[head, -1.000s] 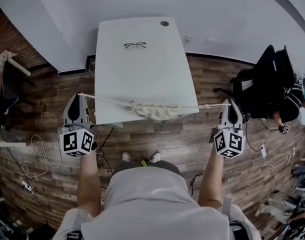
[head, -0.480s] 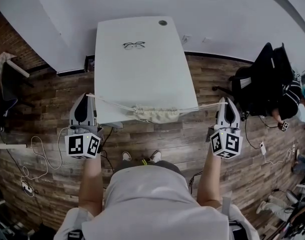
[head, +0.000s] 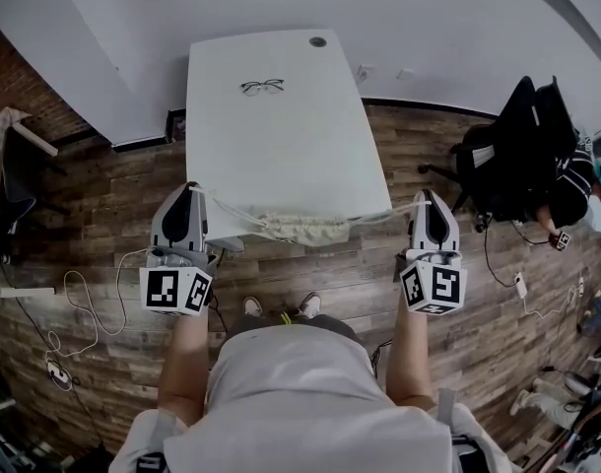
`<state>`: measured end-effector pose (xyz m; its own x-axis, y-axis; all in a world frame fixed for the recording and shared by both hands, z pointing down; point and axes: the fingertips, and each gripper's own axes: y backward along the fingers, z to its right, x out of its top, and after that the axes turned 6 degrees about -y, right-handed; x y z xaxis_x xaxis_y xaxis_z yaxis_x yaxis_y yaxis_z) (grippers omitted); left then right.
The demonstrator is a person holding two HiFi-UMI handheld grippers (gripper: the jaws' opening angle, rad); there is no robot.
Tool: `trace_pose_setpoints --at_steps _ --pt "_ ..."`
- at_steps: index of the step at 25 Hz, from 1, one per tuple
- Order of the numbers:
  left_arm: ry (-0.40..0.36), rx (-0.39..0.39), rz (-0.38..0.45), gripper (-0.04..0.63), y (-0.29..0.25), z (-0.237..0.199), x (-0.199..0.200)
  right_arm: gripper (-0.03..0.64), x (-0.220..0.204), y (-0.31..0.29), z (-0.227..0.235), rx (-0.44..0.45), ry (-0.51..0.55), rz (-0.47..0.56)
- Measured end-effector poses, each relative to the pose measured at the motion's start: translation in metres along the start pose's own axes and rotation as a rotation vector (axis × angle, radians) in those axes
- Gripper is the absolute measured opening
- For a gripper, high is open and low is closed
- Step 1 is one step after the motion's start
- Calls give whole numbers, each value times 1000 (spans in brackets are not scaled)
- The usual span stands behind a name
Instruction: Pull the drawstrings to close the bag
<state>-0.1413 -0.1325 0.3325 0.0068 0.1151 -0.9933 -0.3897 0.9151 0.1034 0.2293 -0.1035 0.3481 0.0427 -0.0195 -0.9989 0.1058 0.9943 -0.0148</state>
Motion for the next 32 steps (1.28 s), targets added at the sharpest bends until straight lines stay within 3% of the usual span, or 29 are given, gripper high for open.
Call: trace_pose_setpoints --at_steps 13,22,32 --pt "44 -96 63 21 15 30 37 37 35 15 -39 117 -15 53" --pt "-7 -111 113 21 27 39 74 37 64 27 -55 169 11 92" --pt "-9 -120 121 21 37 42 73 37 75 33 -65 183 19 118"
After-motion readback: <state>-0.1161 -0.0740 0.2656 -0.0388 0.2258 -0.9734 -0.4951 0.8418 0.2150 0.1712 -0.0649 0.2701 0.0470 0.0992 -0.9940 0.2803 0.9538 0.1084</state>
